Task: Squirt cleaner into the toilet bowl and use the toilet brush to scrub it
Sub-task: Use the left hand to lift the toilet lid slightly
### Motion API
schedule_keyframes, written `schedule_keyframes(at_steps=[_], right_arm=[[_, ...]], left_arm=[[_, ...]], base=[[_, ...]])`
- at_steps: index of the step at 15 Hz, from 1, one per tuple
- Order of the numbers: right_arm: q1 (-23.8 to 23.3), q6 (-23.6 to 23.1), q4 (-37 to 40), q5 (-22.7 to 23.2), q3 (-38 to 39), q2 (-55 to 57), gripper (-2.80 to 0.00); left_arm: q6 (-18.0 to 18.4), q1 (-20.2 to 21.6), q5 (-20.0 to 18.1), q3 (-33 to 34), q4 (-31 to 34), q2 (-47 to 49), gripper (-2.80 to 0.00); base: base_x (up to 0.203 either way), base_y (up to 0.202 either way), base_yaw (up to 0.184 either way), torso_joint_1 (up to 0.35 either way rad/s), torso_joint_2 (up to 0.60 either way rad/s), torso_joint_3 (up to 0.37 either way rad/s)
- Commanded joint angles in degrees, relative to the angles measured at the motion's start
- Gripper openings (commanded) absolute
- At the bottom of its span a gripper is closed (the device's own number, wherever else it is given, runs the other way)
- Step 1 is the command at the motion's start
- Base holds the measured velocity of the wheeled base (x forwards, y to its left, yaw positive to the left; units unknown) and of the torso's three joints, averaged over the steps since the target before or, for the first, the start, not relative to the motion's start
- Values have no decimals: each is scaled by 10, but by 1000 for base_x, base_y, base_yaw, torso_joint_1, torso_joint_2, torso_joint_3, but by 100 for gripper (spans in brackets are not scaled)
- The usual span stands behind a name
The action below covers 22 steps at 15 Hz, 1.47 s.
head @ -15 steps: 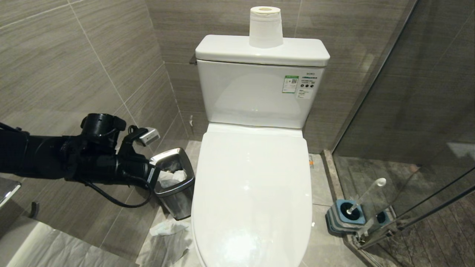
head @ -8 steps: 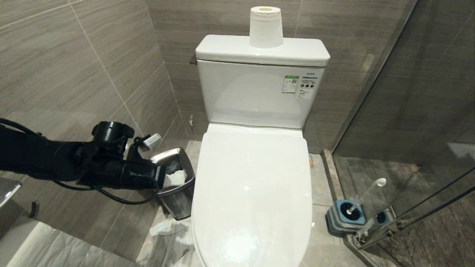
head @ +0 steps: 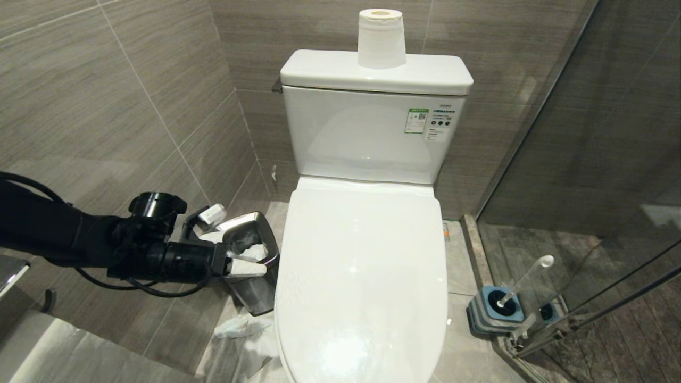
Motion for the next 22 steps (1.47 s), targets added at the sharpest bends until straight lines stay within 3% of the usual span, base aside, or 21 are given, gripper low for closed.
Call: schedule_keyframes(at_steps=[1,6,7,15,22], right_arm=[[0,0,0,0,0,0,-280],[0,0,0,0,0,0,-280],[0,0,0,0,0,0,-280],[0,0,0,0,-1,0,-280],[0,0,0,0,0,0,-280]], left_arm=[[0,26,-9,6,1,7,-280],[2,34,-43,25,0,26,-280],[3,28,-49,26,0,31,0],[2,8,-60,25,-2,44,0],[0,24,-114,33,-15,65,0]], base=[[0,0,0,0,0,0],[0,0,0,0,0,0],[0,0,0,0,0,0],[0,0,0,0,0,0],[0,0,0,0,0,0]])
